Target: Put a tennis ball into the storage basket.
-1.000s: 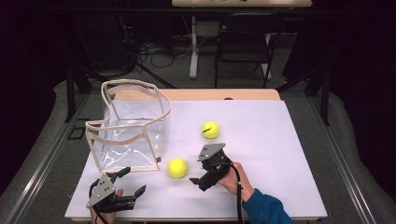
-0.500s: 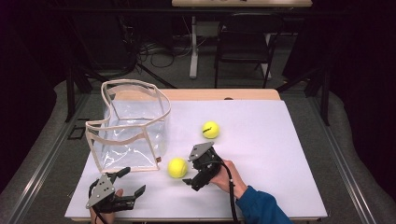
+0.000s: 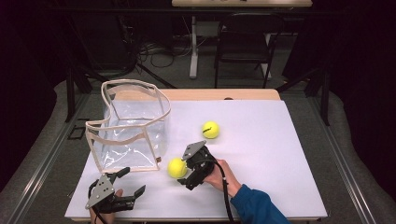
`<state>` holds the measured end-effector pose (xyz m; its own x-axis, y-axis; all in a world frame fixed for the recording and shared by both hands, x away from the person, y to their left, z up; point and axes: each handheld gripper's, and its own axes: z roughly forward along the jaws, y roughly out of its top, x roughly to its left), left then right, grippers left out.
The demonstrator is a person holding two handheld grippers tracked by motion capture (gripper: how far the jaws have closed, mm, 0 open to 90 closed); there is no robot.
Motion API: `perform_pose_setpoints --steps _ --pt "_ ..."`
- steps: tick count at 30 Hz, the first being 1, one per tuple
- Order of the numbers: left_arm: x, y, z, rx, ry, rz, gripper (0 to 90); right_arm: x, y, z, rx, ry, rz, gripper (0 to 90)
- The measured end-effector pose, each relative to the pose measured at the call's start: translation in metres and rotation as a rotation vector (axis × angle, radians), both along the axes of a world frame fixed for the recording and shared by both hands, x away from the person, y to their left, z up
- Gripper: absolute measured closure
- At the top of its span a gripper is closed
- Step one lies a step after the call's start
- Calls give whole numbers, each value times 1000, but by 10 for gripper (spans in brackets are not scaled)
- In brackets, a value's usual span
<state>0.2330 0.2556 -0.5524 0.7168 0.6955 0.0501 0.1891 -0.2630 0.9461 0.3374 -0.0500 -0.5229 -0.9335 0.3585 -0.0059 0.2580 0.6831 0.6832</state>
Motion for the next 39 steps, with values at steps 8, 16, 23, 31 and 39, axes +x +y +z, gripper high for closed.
perform_pose_setpoints --steps 8,16,23,31,39 --pt "0 1 0 -4 -3 -2 158 9 16 -3 -24 23 10 0" --pt "1 1 0 -9 3 -4 158 16 29 -8 -48 41 4 18" --pt "1 1 0 -9 4 -5 158 18 36 -16 -71 57 -8 139" --pt "0 1 0 -7 5 -9 158 18 39 -20 -68 76 -22 249" --pt "1 2 -1 -15 8 -9 158 20 40 -18 -71 73 -20 258"
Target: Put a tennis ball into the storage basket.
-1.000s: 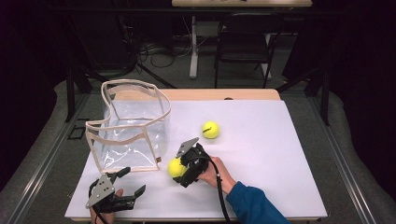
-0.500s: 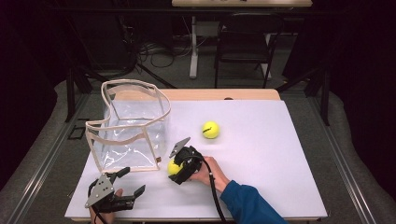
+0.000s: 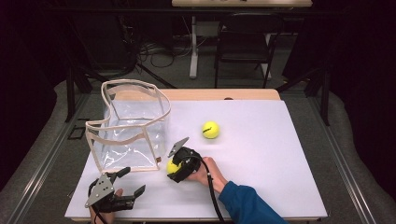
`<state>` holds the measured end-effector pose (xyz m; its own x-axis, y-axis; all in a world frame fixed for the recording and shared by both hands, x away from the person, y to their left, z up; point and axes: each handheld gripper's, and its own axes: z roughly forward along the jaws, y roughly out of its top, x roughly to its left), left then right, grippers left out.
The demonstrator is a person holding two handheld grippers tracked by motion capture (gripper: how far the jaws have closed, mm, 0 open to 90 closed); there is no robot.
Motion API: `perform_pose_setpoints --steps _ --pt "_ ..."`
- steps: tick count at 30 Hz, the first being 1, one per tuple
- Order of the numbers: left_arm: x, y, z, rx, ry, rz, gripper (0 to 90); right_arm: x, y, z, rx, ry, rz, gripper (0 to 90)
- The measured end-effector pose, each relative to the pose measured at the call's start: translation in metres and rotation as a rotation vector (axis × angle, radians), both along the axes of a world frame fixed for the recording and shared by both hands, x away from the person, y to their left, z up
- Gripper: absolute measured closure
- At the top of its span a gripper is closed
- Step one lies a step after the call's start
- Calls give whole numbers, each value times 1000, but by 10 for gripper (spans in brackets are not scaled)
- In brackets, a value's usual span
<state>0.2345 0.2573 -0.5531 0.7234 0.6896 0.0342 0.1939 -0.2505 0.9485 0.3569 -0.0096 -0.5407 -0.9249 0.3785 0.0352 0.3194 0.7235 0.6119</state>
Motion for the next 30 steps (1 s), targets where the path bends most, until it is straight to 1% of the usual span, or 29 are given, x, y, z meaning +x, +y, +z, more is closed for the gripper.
perform_pose_setpoints --steps 3,4,5,7,9,11,12,17,24,30 --pt "-1 0 0 -5 -2 3 158 0 -2 7 2 -6 -8 259" --pt "-1 1 0 -8 -2 -1 158 1 -2 9 -8 -16 -3 259" --pt "-1 1 0 -7 -2 -1 158 1 -2 9 -8 -16 -3 259" --pt "-2 1 1 -7 -5 -2 158 1 -4 14 -6 -17 -7 259" --pt "-2 1 1 -9 -5 -2 158 0 -6 17 -9 -20 -9 259" --pt "-1 1 0 -11 1 1 158 1 -7 18 -10 -18 -15 259" --pt "-1 1 1 -9 -3 -1 158 2 -8 19 -12 -17 -13 259" --pt "0 0 0 -4 0 -4 158 1 -10 20 -10 -14 -16 259" --pt "-1 0 1 -5 -4 -8 158 -1 -11 20 -39 -6 -19 259" --pt "-1 0 1 -5 -1 -3 158 0 -14 21 -39 -10 -14 259"
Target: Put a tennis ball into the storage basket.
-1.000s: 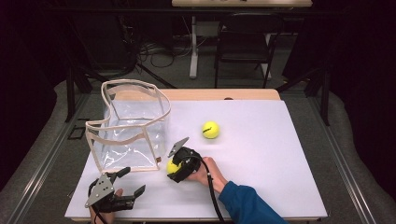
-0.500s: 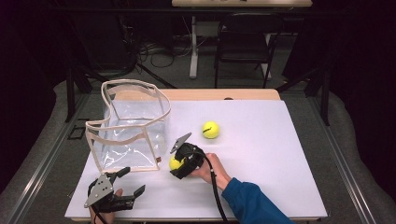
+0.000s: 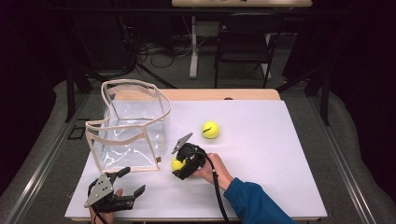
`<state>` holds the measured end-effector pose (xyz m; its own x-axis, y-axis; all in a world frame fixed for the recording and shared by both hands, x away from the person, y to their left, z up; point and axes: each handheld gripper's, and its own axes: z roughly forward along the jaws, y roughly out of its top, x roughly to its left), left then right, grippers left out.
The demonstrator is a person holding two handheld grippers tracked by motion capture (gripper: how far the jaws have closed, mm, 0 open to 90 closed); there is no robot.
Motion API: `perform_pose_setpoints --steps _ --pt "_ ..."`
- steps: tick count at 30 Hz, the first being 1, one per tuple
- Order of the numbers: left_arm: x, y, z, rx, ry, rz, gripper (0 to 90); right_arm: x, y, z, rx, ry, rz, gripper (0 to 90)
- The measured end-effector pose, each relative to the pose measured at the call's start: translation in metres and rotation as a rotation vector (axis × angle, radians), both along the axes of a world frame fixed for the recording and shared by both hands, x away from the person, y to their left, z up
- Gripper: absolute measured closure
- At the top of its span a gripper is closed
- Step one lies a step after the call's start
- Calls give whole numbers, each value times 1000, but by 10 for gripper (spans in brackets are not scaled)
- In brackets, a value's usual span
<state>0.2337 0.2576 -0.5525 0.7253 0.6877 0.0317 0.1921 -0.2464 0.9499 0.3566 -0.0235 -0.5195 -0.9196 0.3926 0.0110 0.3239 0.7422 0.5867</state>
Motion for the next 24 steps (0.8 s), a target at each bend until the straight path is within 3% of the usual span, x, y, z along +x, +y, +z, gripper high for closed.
perform_pose_setpoints --steps 24 --pt "1 0 0 1 2 -6 158 8 -15 14 -30 -33 -24 260"
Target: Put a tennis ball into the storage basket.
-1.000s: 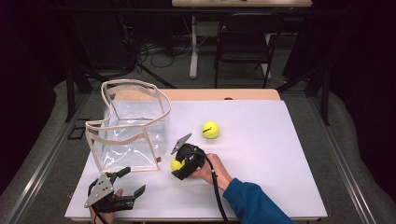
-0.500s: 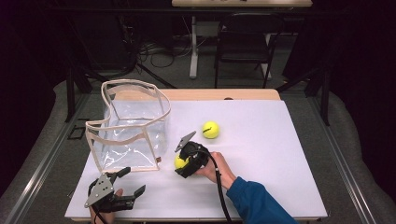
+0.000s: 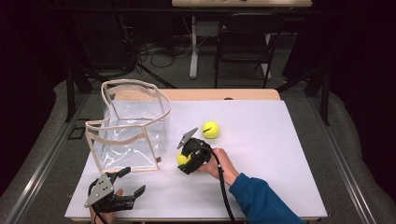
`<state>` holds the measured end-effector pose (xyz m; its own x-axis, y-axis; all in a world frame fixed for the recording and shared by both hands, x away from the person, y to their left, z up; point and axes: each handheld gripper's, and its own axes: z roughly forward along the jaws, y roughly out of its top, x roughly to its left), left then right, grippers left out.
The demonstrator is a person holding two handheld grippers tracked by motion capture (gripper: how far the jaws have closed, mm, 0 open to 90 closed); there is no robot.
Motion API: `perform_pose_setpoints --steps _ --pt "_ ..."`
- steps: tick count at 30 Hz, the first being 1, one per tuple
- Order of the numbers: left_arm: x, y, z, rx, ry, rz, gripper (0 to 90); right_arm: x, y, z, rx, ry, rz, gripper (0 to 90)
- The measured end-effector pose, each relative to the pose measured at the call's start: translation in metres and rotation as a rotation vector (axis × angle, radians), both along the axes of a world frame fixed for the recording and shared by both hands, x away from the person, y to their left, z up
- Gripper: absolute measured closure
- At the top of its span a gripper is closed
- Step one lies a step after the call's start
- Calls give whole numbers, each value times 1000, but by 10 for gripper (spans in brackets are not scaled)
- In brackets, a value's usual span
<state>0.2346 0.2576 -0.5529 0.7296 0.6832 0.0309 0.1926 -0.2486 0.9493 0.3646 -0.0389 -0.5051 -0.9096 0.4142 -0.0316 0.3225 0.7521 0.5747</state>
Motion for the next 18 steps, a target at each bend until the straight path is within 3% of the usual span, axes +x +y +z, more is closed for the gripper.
perform_pose_setpoints --steps 18 --pt "-1 0 0 -4 -5 6 158 9 -8 14 1 -24 -4 260"
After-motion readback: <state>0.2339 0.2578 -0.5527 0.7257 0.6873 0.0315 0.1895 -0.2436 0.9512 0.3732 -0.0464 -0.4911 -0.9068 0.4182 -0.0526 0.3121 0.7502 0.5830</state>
